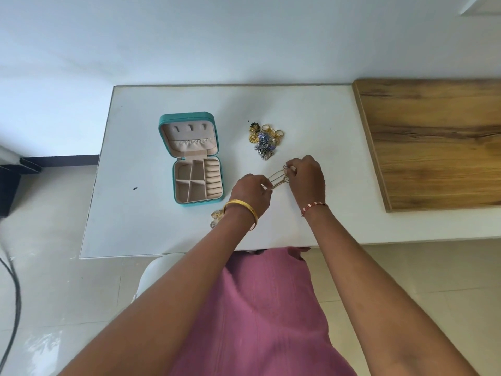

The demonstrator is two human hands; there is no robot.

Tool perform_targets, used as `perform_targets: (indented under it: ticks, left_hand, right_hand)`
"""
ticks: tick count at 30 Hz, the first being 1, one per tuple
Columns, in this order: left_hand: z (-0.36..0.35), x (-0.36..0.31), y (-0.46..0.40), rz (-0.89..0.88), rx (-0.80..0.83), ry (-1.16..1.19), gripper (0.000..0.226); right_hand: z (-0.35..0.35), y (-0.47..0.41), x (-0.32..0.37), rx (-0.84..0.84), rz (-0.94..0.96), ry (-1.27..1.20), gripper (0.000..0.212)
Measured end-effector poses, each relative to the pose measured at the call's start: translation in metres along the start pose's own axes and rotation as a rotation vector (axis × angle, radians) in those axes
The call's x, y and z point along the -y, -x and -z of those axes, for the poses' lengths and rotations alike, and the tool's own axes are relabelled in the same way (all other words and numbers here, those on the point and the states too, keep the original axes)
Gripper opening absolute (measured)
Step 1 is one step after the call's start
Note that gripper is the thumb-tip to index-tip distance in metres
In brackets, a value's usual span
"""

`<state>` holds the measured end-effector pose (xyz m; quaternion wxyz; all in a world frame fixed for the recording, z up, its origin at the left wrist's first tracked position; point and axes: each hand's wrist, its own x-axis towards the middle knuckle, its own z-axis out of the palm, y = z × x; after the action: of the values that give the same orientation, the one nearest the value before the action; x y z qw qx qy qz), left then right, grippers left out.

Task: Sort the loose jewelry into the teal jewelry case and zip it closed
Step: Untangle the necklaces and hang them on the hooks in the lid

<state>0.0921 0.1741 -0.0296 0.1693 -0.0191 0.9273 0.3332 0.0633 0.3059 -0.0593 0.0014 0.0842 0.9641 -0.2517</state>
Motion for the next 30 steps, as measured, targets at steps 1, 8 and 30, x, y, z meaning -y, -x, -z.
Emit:
perform_targets:
  ticks: [1,8,30]
  left_hand:
    - [-0.001,0.0,-0.003,0.002,-0.006,-0.005,0.018]
    - [-0.01,-0.005,-0.025,0.028,-0.041,-0.095,0.025]
    - [-0.012,-0.016,-0.049,0.161,0.028,-0.091,0.023]
  right_hand:
    - [-0.001,-0.001,0.0,0.003,0.019,0.029,0.019]
    - [0.002,-0.007,-0.008,-0.003,-0.117,-0.221,0.005]
    - [-0.001,-0.009,-0.019,0.016,-0.094,-0.305,0.004]
